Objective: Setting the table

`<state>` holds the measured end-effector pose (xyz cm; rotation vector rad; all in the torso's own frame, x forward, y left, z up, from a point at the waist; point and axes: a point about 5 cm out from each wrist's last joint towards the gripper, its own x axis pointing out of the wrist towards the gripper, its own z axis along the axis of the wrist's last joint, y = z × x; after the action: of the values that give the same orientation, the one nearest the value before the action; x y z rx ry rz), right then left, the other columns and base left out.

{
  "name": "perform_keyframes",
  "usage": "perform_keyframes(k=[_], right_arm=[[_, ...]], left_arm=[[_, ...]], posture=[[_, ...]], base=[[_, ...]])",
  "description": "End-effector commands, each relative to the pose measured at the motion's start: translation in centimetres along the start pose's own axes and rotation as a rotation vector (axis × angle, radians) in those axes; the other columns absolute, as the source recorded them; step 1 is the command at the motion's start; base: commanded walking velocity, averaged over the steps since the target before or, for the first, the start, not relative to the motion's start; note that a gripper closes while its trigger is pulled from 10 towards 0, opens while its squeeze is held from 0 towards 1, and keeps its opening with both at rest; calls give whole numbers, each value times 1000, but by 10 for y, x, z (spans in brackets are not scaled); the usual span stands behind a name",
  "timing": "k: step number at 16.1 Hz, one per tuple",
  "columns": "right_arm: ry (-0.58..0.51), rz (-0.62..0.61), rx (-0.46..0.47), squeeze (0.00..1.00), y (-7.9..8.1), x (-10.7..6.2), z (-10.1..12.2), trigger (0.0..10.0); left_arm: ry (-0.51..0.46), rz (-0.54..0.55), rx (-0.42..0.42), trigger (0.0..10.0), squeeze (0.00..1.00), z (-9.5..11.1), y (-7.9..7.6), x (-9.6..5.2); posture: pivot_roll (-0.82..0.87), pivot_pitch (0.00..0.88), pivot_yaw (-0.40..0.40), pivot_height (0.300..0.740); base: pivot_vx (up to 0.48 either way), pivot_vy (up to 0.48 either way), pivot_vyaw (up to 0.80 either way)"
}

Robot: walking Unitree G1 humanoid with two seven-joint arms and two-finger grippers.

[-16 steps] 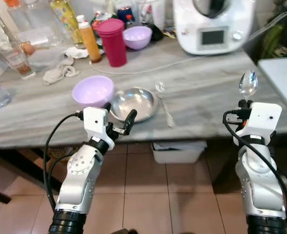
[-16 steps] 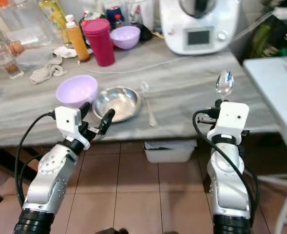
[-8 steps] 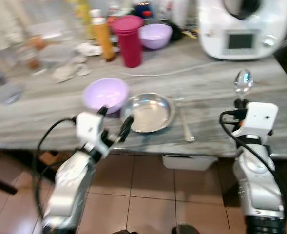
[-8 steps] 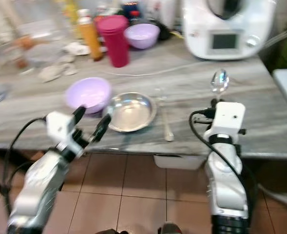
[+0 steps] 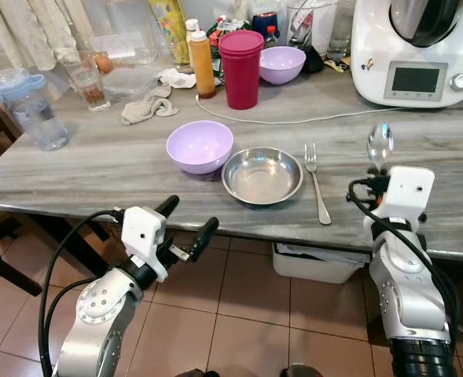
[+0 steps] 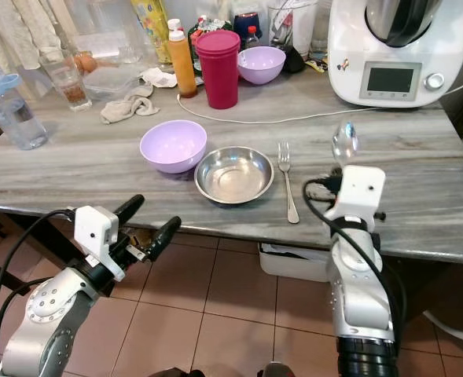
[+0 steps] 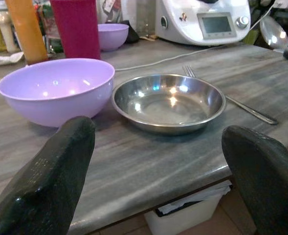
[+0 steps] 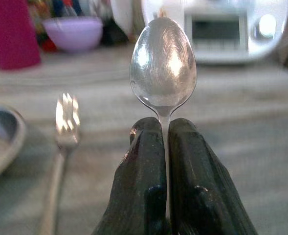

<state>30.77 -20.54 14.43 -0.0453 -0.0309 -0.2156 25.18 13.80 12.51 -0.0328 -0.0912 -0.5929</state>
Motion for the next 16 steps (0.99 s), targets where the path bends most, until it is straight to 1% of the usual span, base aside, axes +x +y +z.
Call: perform_keyframes(k=[1, 3, 4, 5, 6, 7, 9, 11, 13, 16], right_arm=[[21, 1, 34, 0, 1, 3, -1, 10000], [55, 26, 0, 0, 3, 10, -4, 10000], [60, 28, 1, 0, 2, 12, -4, 10000], [80, 40, 15, 0, 3, 18, -5, 10000], [81, 51, 16, 0, 5, 23, -3, 10000], [74, 59, 19, 0, 6, 27, 0, 10000], [109, 77, 37, 0, 10, 34, -1, 10000], [143, 95, 69, 0, 15, 38, -5, 10000], [164, 113, 65, 0, 20, 37, -9, 10000], [208, 132, 73, 0, 23, 36, -19, 10000]], left_arm=[[-1, -25, 12, 10000, 0, 4, 0, -1], [2, -61, 5, 10000, 0, 4, -1, 0], [3, -78, 4, 10000, 0, 3, -2, 0], [13, -136, -1, 10000, 0, 2, -4, 0], [18, -158, -3, 10000, 0, 2, -5, 0], [22, -170, -8, 10000, 0, 1, -6, -1], [28, -177, -4, 10000, 0, 0, -6, -1], [31, -200, -12, 10000, 0, -2, -8, -2], [34, -216, -15, 10000, 0, -3, -9, -1], [31, -223, -15, 10000, 0, -1, -12, -2]], posture=[[-187, 138, 99, 740], [-187, 141, 99, 740], [-187, 141, 99, 740], [-187, 146, 96, 740], [-186, 148, 96, 740], [-188, 148, 96, 740], [-187, 149, 95, 740], [-182, 148, 93, 740], [-179, 147, 89, 740], [-177, 146, 88, 740]], base=[[0, 0, 0], [0, 0, 0], [0, 0, 0], [0, 0, 0], [0, 0, 0], [0, 0, 0], [0, 0, 0], [0, 0, 0], [0, 0, 0], [0, 0, 0]])
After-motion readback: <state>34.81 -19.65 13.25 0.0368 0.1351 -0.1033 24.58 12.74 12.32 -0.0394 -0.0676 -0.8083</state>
